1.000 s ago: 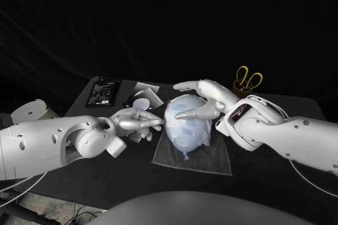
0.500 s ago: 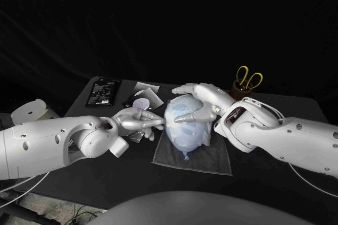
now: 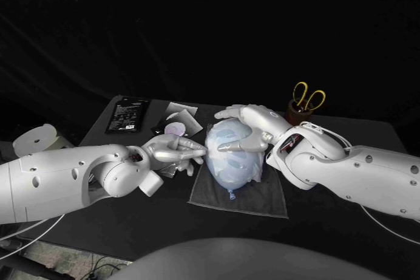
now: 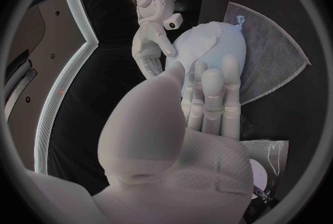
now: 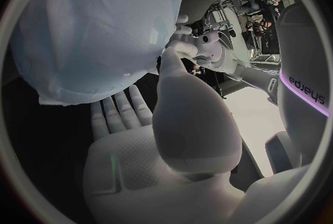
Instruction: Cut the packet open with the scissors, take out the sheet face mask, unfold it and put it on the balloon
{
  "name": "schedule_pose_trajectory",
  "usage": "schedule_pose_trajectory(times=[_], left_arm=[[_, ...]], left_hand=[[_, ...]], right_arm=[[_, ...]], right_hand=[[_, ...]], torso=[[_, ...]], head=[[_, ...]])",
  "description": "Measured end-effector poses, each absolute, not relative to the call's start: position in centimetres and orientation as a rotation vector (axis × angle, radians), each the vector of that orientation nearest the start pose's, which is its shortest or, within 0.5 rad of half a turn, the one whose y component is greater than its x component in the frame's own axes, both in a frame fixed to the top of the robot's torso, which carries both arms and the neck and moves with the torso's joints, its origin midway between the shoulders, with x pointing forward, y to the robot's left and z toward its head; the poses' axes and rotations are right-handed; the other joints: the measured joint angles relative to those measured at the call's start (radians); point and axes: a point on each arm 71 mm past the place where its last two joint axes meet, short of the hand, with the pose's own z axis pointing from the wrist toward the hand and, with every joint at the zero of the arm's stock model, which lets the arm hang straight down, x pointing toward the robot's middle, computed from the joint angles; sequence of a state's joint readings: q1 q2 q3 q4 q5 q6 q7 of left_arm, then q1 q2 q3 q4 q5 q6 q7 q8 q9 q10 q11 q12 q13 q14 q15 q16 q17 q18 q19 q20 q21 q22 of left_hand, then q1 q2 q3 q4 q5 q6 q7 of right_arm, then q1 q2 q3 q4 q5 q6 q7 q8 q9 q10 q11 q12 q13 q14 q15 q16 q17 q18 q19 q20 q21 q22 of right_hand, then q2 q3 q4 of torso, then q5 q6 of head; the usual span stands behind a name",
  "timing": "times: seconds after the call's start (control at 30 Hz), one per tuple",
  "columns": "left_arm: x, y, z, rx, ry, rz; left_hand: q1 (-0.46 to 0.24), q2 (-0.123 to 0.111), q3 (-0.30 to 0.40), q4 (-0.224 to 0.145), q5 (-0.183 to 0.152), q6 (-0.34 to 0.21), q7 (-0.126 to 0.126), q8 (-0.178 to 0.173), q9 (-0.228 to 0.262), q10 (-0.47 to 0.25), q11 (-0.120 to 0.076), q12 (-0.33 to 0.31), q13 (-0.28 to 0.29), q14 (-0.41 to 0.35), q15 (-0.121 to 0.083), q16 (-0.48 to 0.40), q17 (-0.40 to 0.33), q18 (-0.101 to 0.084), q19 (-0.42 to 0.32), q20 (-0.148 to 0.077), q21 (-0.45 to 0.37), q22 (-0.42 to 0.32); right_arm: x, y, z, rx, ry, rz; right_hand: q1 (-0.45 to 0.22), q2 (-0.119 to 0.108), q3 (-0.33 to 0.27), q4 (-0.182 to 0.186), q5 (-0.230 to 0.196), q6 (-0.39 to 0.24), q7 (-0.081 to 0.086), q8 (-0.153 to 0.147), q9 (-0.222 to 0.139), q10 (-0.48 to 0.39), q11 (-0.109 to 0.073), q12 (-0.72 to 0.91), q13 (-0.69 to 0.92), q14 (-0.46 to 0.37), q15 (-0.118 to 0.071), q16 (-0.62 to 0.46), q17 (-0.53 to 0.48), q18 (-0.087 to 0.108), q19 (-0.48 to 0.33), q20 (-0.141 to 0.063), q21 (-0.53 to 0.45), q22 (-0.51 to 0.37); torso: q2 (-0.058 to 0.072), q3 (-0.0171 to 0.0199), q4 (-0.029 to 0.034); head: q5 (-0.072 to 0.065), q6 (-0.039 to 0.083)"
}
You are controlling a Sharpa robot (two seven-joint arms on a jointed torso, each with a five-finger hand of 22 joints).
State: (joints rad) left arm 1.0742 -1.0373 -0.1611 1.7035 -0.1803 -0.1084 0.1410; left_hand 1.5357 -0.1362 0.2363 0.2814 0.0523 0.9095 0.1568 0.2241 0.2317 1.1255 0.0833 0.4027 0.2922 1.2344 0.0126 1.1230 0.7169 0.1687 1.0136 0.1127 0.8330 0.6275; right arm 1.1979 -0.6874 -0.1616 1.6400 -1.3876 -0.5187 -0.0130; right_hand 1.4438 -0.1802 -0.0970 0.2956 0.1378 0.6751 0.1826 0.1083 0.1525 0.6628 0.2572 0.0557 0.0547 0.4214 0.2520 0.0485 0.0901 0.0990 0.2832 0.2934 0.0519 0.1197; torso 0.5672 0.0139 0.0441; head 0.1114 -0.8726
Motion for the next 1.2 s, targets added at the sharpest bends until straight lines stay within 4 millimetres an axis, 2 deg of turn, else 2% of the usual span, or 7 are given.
schedule_pose_trajectory(times=[0.1, 0.2, 0.37, 0.6, 0.77, 1.03, 1.2], left_arm=[[39.2, 23.5, -27.3, -1.153, 2.015, -1.403], [39.2, 23.4, -27.3, -1.151, 2.020, -1.411], [39.1, 23.2, -27.3, -1.155, 2.025, -1.432], [39.0, 22.8, -27.2, -1.167, 2.035, -1.470], [38.9, 22.7, -27.2, -1.175, 2.038, -1.498], [38.8, 22.1, -27.1, -1.178, 2.047, -1.537], [38.8, 21.7, -27.1, -1.181, 2.049, -1.543]], left_hand=[[0.002, -0.002, 0.000, 0.000, -0.003, 0.014, -0.014, 0.011, -0.001, -0.018, -0.019, 0.095, 0.066, 0.021, -0.017, 0.061, 0.074, 0.000, 0.005, -0.006, 0.019, 0.014], [0.002, -0.002, 0.000, 0.000, -0.003, 0.019, -0.024, 0.013, -0.005, -0.056, -0.031, 0.200, 0.139, 0.026, -0.022, 0.098, 0.115, 0.000, -0.006, -0.017, 0.037, 0.028], [0.002, -0.001, 0.007, 0.001, -0.003, 0.021, -0.025, 0.013, -0.010, -0.090, -0.040, 0.297, 0.205, 0.038, -0.027, 0.135, 0.161, 0.000, -0.009, -0.020, 0.054, 0.044], [0.001, -0.001, 0.017, -0.003, -0.003, 0.030, -0.035, 0.013, -0.013, -0.098, -0.046, 0.386, 0.259, 0.091, -0.036, 0.199, 0.259, 0.000, 0.024, -0.030, 0.128, 0.123], [0.001, -0.001, 0.022, -0.003, -0.003, 0.036, -0.038, 0.013, -0.014, -0.098, -0.046, 0.431, 0.285, 0.120, -0.042, 0.238, 0.324, 0.000, 0.054, -0.032, 0.178, 0.179], [0.001, -0.001, 0.029, -0.001, -0.003, 0.035, -0.035, 0.006, -0.022, -0.095, -0.050, 0.471, 0.309, 0.149, -0.041, 0.275, 0.388, -0.001, 0.084, -0.034, 0.230, 0.238], [0.000, -0.002, 0.029, -0.001, -0.003, 0.030, -0.030, 0.002, -0.024, -0.095, -0.050, 0.484, 0.317, 0.157, -0.041, 0.283, 0.406, -0.007, 0.087, -0.038, 0.234, 0.245]], right_arm=[[42.9, -9.2, -20.0, -0.230, 1.555, 1.003], [43.0, -9.2, -20.0, -0.228, 1.557, 0.997], [43.0, -9.3, -20.1, -0.227, 1.560, 0.991], [43.0, -9.4, -20.2, -0.224, 1.563, 0.985], [43.0, -9.5, -20.2, -0.223, 1.564, 0.983], [43.0, -9.6, -20.3, -0.219, 1.566, 0.983], [43.0, -9.6, -20.3, -0.215, 1.566, 0.983]], right_hand=[[0.000, 0.000, 0.009, 0.001, -0.008, 0.007, 0.004, 0.000, 0.001, 0.000, 0.000, 0.000, 0.000, 0.000, 0.000, 0.000, -0.002, 0.000, 0.000, 0.000, 0.000, 0.000], [0.000, 0.000, 0.015, 0.001, -0.010, 0.015, 0.006, 0.004, 0.002, 0.000, 0.000, 0.000, 0.000, 0.000, 0.000, 0.000, -0.002, 0.000, 0.000, 0.000, 0.000, 0.000], [0.004, 0.004, 0.017, -0.002, -0.014, 0.024, 0.008, 0.004, 0.005, 0.004, -0.004, 0.000, 0.000, 0.000, 0.000, 0.000, -0.003, 0.000, 0.000, 0.000, 0.000, -0.001], [0.004, 0.004, 0.020, 0.001, -0.014, 0.029, 0.003, 0.008, 0.006, 0.004, -0.004, 0.000, 0.000, 0.000, 0.000, 0.000, -0.003, 0.000, 0.000, 0.000, 0.000, -0.001], [0.004, 0.004, 0.020, 0.001, -0.014, 0.034, 0.008, 0.008, 0.006, 0.004, -0.004, 0.000, 0.000, 0.000, 0.000, 0.000, -0.003, 0.000, 0.000, 0.000, 0.000, -0.001], [0.004, 0.004, 0.023, -0.002, -0.014, 0.038, 0.005, 0.008, 0.008, 0.004, -0.004, 0.000, 0.000, -0.004, -0.004, 0.000, -0.004, 0.000, 0.000, 0.000, 0.000, -0.001], [0.004, 0.004, 0.026, 0.001, -0.018, 0.041, 0.009, 0.012, 0.009, 0.004, -0.004, 0.000, 0.000, -0.004, -0.004, 0.000, -0.004, 0.000, 0.000, 0.000, 0.000, -0.001]], torso=[[0.000, -0.0001, 0.0000], [0.000, -0.0001, 0.0001], [0.000, -0.0003, 0.0002], [0.000, -0.0006, 0.0004], [0.000, -0.0006, 0.0003], [0.000, 0.0000, 0.0001], [0.000, 0.0001, -0.0001]], head=[[-0.001, 0.000], [-0.002, 0.000], [-0.003, 0.000], [-0.006, 0.000], [-0.007, 0.000], [-0.010, 0.000], [-0.013, 0.000]])
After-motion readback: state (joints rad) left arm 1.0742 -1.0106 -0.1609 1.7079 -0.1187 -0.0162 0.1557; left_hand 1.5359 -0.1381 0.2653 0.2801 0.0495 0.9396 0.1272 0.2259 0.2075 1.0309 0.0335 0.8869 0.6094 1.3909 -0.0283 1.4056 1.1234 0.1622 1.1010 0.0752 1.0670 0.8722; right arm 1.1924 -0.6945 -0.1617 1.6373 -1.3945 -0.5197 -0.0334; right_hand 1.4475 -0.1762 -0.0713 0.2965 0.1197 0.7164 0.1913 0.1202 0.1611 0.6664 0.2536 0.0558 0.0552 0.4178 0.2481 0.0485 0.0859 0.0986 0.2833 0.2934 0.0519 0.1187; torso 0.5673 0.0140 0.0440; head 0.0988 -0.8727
